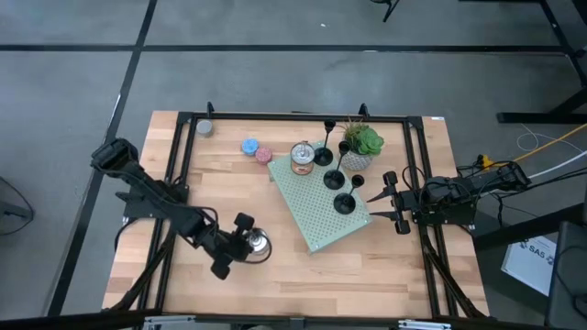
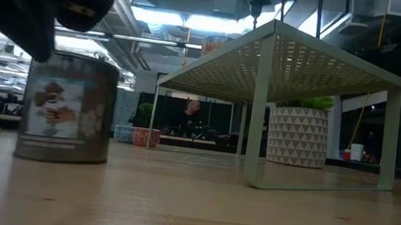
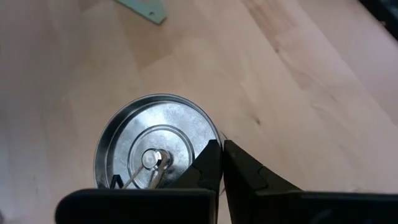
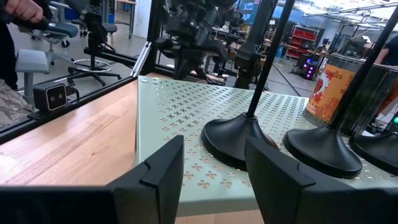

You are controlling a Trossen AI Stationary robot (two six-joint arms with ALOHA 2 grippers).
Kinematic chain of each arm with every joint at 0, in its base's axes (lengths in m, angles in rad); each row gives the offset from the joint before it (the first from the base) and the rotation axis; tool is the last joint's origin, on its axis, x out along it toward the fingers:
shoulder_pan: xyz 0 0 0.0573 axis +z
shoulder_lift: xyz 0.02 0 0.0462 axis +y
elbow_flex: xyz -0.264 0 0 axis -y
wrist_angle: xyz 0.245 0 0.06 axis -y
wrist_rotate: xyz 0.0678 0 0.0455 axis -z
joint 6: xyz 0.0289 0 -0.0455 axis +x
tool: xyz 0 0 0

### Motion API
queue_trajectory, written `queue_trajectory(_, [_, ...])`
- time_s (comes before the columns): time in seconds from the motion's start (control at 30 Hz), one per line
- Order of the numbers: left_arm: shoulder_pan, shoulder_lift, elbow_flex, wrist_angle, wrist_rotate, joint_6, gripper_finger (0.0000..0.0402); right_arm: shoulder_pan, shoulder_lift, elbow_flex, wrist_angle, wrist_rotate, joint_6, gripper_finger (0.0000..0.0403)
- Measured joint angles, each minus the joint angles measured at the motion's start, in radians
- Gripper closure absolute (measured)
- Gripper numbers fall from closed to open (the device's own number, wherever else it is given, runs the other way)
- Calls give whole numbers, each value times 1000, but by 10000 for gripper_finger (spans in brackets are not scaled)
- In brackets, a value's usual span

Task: Pick & Place candle stick holders
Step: Put the brown canned scented candle on the shelf aligned with the other canned scented candle

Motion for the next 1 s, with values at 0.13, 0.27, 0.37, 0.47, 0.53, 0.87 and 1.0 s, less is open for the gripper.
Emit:
queue_trajectory(0.13, [32, -1, -2, 23, 0, -11, 399, 0, 0, 0, 0, 0, 0, 231])
queue_trajectory(0.27, [58, 0, -3, 46, 1, -17, 399, 0, 0, 0, 0, 0, 0, 231])
queue_trajectory(0.37, [77, 0, -3, 48, -4, -18, 399, 0, 0, 0, 0, 0, 0, 231])
queue_trajectory(0.47, [95, 0, -4, 49, -9, -23, 399, 0, 0, 0, 0, 0, 0, 231])
queue_trajectory(0.53, [104, 0, -3, 51, -9, -36, 399, 0, 0, 0, 0, 0, 0, 231])
queue_trajectory(0.87, [123, 0, -3, 53, -36, -97, 400, 0, 0, 0, 0, 0, 0, 231])
queue_trajectory(1.0, [121, 0, -3, 53, -37, -104, 400, 0, 0, 0, 0, 0, 0, 231])
